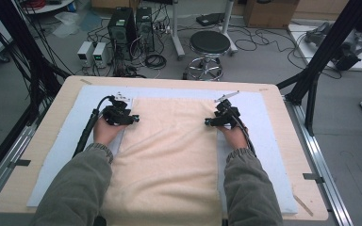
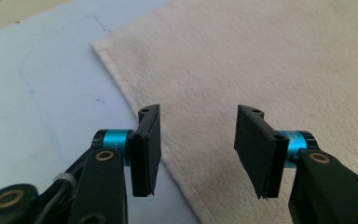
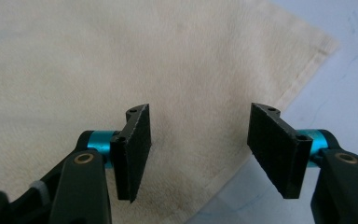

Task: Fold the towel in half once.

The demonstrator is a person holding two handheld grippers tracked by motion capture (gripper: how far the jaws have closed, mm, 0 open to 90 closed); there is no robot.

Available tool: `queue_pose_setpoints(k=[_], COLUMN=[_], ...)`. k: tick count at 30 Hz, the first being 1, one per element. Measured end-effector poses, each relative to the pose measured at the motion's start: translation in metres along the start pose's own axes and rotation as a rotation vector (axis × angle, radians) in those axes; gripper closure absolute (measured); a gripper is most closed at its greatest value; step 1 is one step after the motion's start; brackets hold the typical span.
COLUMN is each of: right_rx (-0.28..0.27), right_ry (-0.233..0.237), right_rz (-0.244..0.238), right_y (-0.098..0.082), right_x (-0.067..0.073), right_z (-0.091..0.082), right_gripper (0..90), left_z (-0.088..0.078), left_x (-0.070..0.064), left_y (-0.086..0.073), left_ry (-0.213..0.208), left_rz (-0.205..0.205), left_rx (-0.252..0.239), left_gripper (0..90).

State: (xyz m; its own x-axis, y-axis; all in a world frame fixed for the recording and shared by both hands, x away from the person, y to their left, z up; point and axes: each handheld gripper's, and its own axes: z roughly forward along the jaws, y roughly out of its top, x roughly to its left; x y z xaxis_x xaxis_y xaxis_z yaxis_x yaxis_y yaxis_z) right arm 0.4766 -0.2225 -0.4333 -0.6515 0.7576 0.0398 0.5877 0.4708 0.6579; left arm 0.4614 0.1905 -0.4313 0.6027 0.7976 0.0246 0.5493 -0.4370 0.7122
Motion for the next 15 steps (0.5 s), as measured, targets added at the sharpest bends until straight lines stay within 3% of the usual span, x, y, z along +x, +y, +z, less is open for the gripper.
queue_pose_setpoints(k=[4,6,11,15], right_rx=[-0.006,0.003,0.021,0.034], right_ry=[-0.020,-0.020,0.029,0.052], right_rz=[0.006,-0.009,-0.046,-0.075], right_y=[-0.001,0.000,0.005,0.007], right_x=[0.000,0.003,0.008,0.010], right_z=[-0.001,-0.001,0.000,-0.003], right_gripper=[49.3,56.5,80.5,83.3], left_z=[0.002,0.002,0.001,-0.004], left_x=[0.001,-0.001,-0.003,-0.003], left_y=[-0.003,-0.002,-0.001,0.000], left_ry=[-0.006,-0.002,-0.022,-0.022], left_rz=[-0.024,-0.031,-0.038,-0.033], left_rx=[-0.001,0.006,0.015,0.015], left_gripper=[54.9,62.1,81.5,84.8])
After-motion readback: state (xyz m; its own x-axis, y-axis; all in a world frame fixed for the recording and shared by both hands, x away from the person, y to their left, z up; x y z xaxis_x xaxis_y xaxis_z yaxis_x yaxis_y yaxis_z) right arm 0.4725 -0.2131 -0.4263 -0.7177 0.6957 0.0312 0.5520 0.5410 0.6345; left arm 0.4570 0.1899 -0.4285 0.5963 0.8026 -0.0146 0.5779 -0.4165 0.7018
